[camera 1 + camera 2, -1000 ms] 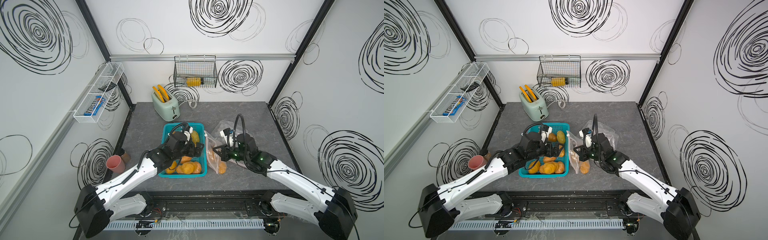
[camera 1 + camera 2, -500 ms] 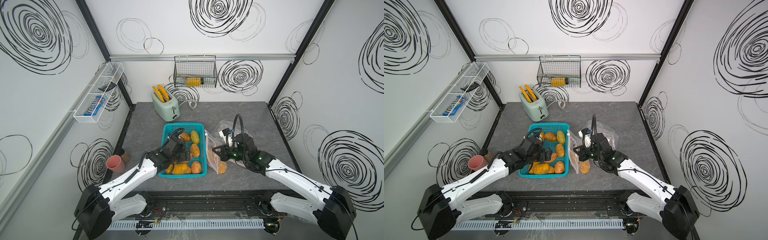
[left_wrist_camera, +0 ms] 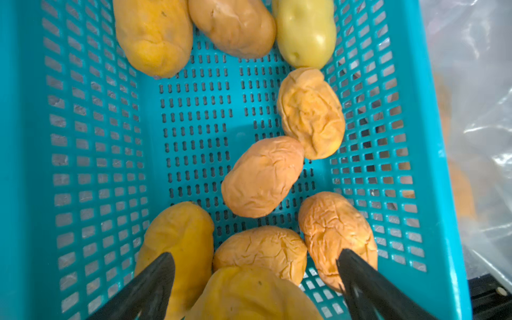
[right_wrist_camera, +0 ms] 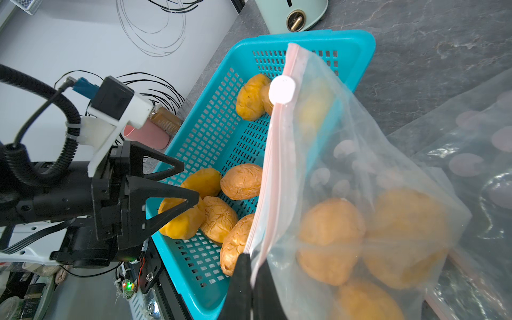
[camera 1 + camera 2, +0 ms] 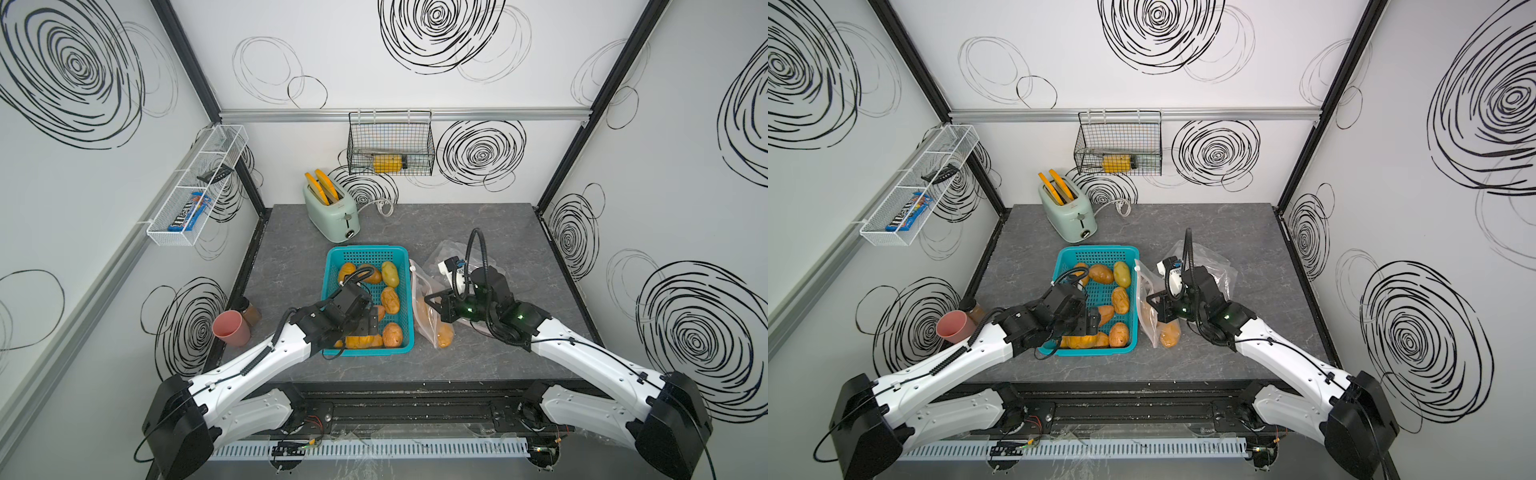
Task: Put the potatoes into a zipper bag and zip it
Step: Pick up the potato from the basket.
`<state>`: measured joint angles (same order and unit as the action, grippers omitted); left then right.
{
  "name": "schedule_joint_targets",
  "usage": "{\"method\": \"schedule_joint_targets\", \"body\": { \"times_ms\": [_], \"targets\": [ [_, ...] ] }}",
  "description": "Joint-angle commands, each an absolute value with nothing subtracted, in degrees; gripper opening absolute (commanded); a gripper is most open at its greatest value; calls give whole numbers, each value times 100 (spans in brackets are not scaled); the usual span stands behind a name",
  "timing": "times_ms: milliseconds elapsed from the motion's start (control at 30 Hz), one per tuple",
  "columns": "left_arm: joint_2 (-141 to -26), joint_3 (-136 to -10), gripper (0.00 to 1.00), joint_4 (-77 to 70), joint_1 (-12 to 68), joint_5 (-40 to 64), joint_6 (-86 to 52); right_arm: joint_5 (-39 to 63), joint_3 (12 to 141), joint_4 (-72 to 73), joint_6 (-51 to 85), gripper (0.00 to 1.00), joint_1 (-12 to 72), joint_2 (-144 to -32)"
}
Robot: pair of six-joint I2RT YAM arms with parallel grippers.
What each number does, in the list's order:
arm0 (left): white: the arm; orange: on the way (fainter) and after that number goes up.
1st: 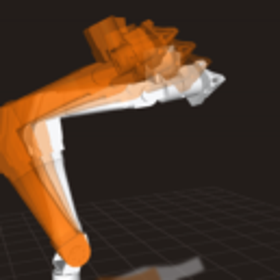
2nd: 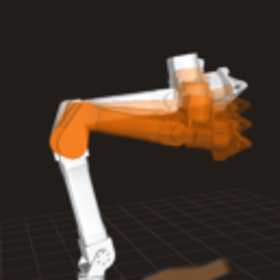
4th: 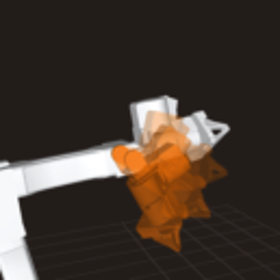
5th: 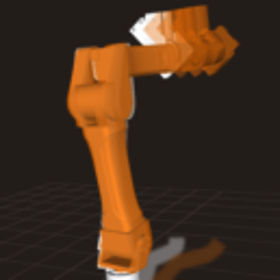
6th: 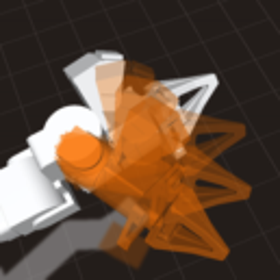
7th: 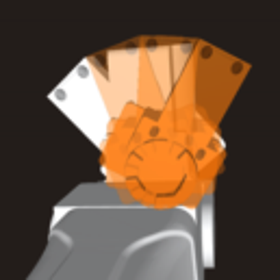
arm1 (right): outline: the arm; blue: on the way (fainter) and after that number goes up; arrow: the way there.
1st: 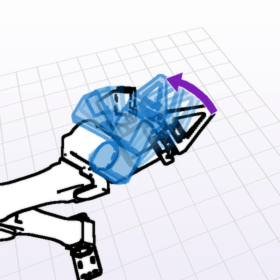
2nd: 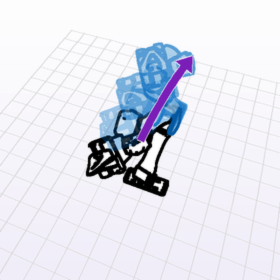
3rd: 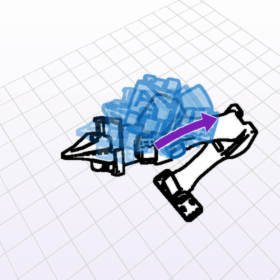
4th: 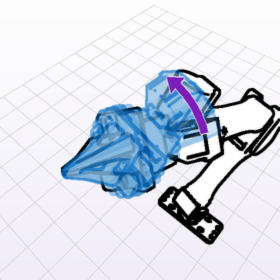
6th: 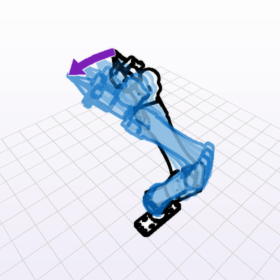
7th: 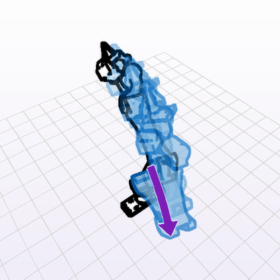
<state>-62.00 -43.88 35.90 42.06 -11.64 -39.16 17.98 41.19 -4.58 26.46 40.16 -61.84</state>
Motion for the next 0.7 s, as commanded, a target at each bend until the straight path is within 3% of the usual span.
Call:
{"method": "schedule_joint_targets", "body": {
  "times_ms": [0, 233, 667],
  "targets": [
    [-6119, -4592, 96, 4072, 4430, -1541, -4236, 1825, 4061, -264, 2575, 0, 3999, -6168],
    [-6366, -4703, 96, 4458, 4912, -1933, -4525, 1838, 4035, -248, 2575, 0, 4001, -6196],
    [-6979, -4585, 98, 4352, 5085, -1942, -4456, 1812, 4068, -362, 2499, 0, 4003, -6154]
  ]
}}
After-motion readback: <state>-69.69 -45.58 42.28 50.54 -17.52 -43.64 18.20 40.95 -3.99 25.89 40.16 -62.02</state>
